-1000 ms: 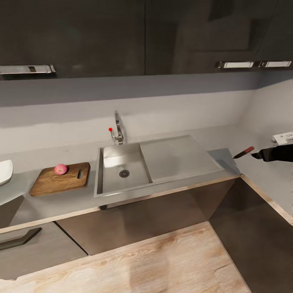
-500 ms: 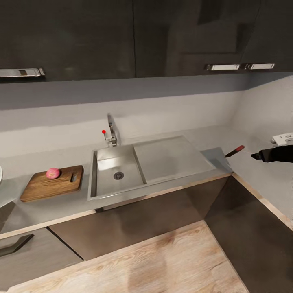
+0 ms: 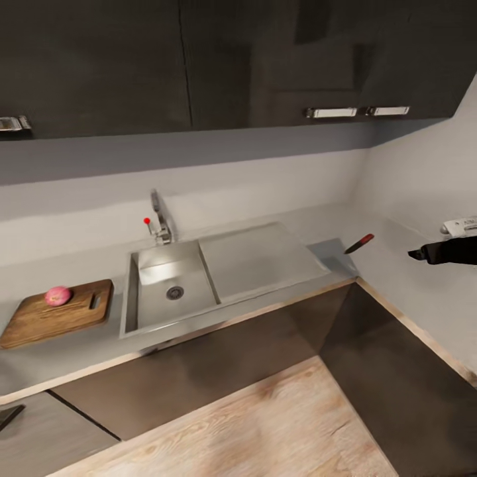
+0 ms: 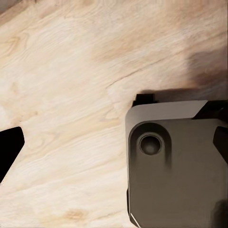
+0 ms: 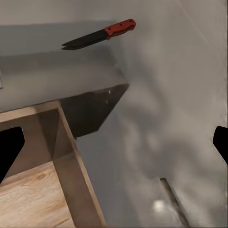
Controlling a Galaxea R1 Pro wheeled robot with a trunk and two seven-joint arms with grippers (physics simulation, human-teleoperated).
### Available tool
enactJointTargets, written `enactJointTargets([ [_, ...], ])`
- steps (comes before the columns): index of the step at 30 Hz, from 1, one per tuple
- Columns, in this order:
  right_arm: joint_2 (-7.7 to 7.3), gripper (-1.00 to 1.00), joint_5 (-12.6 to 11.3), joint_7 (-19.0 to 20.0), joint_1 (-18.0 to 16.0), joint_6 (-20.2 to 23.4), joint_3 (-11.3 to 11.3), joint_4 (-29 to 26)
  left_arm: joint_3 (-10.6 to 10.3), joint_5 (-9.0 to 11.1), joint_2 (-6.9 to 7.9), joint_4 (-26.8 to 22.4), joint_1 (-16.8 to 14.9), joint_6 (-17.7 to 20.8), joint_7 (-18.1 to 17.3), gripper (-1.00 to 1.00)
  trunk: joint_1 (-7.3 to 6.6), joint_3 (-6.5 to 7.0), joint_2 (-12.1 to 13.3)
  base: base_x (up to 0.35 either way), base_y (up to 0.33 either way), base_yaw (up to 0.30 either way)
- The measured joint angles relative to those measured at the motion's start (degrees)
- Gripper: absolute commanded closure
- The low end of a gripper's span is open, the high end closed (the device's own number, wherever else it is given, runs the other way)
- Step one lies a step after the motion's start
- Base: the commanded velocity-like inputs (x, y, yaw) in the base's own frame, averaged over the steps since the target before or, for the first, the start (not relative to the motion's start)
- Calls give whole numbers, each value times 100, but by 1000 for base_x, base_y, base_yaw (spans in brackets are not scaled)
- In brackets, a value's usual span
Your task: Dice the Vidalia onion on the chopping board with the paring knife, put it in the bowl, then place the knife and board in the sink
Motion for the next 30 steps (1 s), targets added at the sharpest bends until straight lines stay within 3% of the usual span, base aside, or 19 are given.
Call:
enactJointTargets([
  [12,14,-100,39,0,0,-1,14,0,0,2,-3,0,0,13,-308,-100,-1,67,2,205,-185,-235],
  [18,22,-100,43,0,0,-1,18,0,0,1,-40,1,1,284,-455,-100,-1,103,2,208,-192,-226],
  [23,32,-100,57,0,0,0,25,0,0,4,-62,14,4,553,-1228,-100,2,119,1,71,-69,-88],
  [28,36,-100,61,-5,0,7,26,1,1,-2,122,26,176,1052,-1495,-100,2,120,1,7,-6,-8],
  [29,37,-100,61,-7,0,8,26,1,0,-1,259,19,323,1088,-1504,-100,1,120,1,1,-1,-1],
  [30,35,-100,61,-7,1,8,26,0,5,1,306,35,356,1087,-1506,-100,2,121,1,0,0,0],
])
